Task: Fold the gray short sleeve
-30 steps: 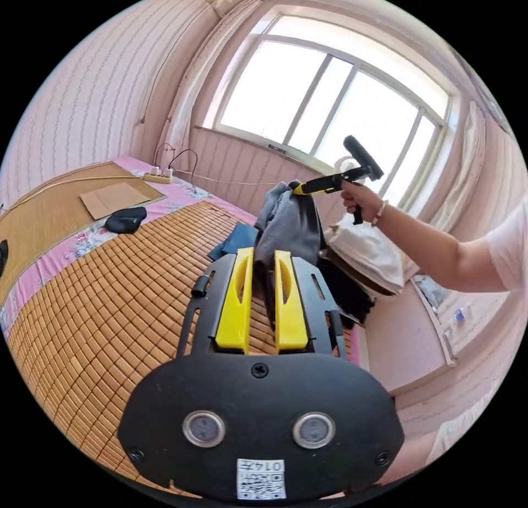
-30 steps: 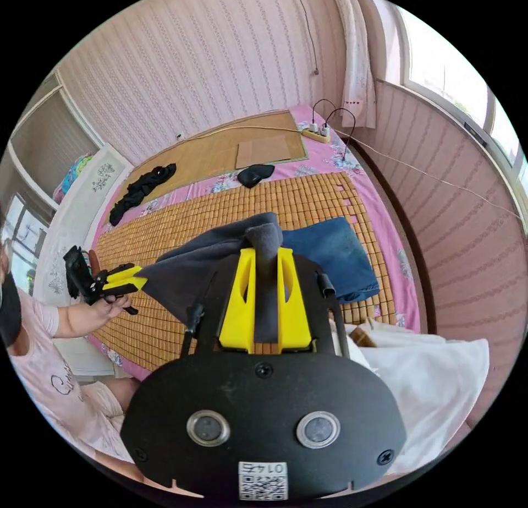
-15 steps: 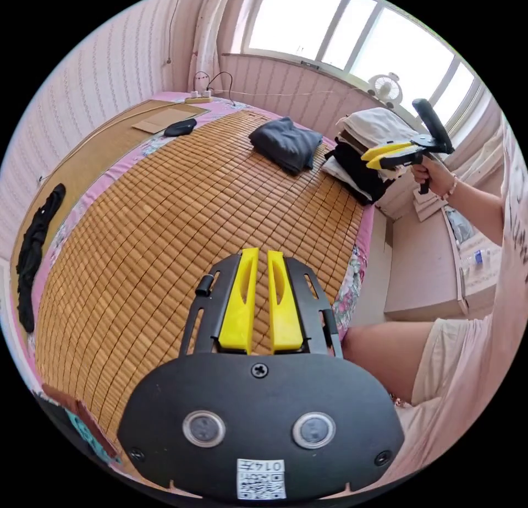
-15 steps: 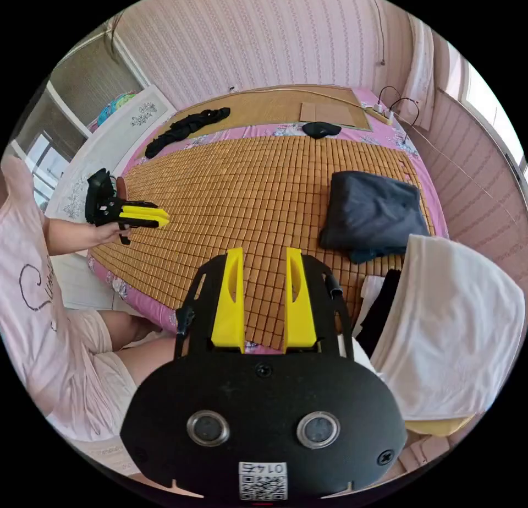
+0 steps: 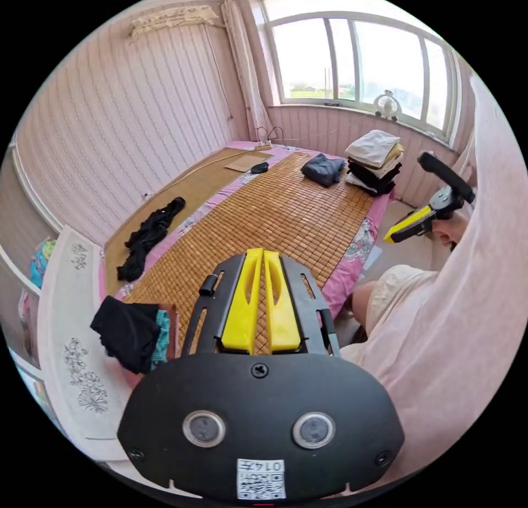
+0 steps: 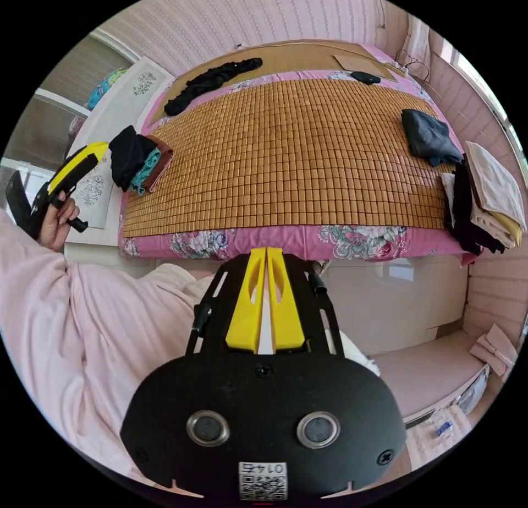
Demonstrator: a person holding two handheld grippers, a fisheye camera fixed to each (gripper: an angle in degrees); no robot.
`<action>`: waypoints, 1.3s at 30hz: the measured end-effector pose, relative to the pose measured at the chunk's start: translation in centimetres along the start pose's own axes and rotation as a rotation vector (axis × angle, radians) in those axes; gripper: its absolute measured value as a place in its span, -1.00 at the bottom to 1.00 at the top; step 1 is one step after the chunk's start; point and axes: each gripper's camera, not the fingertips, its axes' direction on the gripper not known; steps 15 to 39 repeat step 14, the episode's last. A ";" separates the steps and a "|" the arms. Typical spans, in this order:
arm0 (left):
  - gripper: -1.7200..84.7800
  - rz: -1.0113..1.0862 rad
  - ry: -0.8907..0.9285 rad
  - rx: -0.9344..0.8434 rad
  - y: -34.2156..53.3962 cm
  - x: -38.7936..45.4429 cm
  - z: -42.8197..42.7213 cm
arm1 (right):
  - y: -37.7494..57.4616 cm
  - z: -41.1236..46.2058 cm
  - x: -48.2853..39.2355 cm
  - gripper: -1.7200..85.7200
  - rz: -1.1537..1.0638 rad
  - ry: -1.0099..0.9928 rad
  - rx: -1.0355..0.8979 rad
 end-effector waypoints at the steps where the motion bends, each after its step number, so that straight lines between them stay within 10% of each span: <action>1: -0.98 0.035 -0.089 -0.026 1.8 -0.3 -3.3 | -0.2 -1.9 -2.3 -0.97 -0.021 -0.044 0.055; 13: -0.86 -0.352 -0.475 0.116 15.6 -7.0 -23.4 | -6.6 -13.5 -13.1 -0.97 -0.298 0.092 0.168; 39: -0.85 -0.363 -0.477 0.119 15.7 -7.3 -23.8 | -6.8 -13.7 -13.6 -0.97 -0.317 0.116 0.154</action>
